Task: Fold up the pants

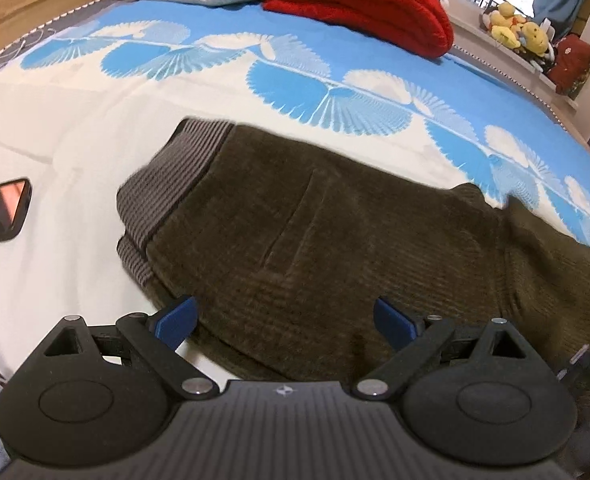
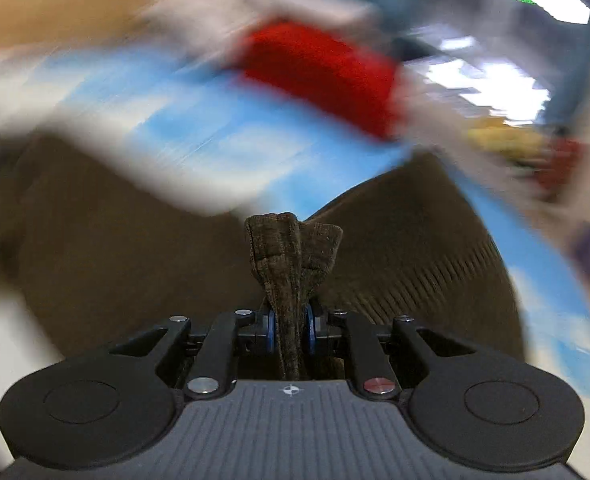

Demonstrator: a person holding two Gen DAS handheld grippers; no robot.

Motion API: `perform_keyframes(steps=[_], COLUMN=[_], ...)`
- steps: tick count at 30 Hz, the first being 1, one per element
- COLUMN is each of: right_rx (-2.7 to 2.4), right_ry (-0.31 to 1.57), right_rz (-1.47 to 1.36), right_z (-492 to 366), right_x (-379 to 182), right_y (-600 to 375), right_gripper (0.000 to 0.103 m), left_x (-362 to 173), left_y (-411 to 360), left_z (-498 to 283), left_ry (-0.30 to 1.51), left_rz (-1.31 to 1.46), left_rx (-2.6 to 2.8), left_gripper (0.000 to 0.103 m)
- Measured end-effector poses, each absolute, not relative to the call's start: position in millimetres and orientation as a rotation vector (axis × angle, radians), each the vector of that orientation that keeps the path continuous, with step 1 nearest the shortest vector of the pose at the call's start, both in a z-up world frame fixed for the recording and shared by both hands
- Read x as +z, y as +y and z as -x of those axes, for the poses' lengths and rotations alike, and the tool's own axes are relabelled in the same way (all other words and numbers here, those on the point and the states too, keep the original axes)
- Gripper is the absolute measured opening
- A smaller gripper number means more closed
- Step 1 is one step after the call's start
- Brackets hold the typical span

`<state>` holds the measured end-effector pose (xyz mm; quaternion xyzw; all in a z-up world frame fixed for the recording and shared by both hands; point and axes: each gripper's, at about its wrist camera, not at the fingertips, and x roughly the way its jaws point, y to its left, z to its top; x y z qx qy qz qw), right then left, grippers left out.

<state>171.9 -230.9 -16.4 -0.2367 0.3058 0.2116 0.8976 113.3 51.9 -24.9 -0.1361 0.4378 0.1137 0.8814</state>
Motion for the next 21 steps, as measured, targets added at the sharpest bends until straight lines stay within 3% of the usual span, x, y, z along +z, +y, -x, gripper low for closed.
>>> perform_keyframes(steps=[1,4,8,16,21], right_rx=[0.492,0.486,0.478,0.392,0.539], right_ry=[0.701,0.586,0.656,0.453,0.577], right_rz=[0.546,0.745,0.521,0.319,0.517], right_z=[-162,-140,-159,-171,-138], right_x=[-37,-54,-40,22,-13], right_y=[-218,-201,-223,-253,-242], right_gripper=[0.016,0.016,0.016,0.016,0.016], left_x=[-30,-44,-47,-46,-45], left_y=[54,61,64,65,65], left_z=[-112,-112,-111,-107,-106], left_ry=[0.916,0.943,0.937,0.918,0.912], left_rz=[0.292,0.343,0.357,0.372,0.357], left_rx=[0.239,0.252,0.247,0.246,0.248], left_gripper=[0.097,0.097,0.097,0.097,0.097])
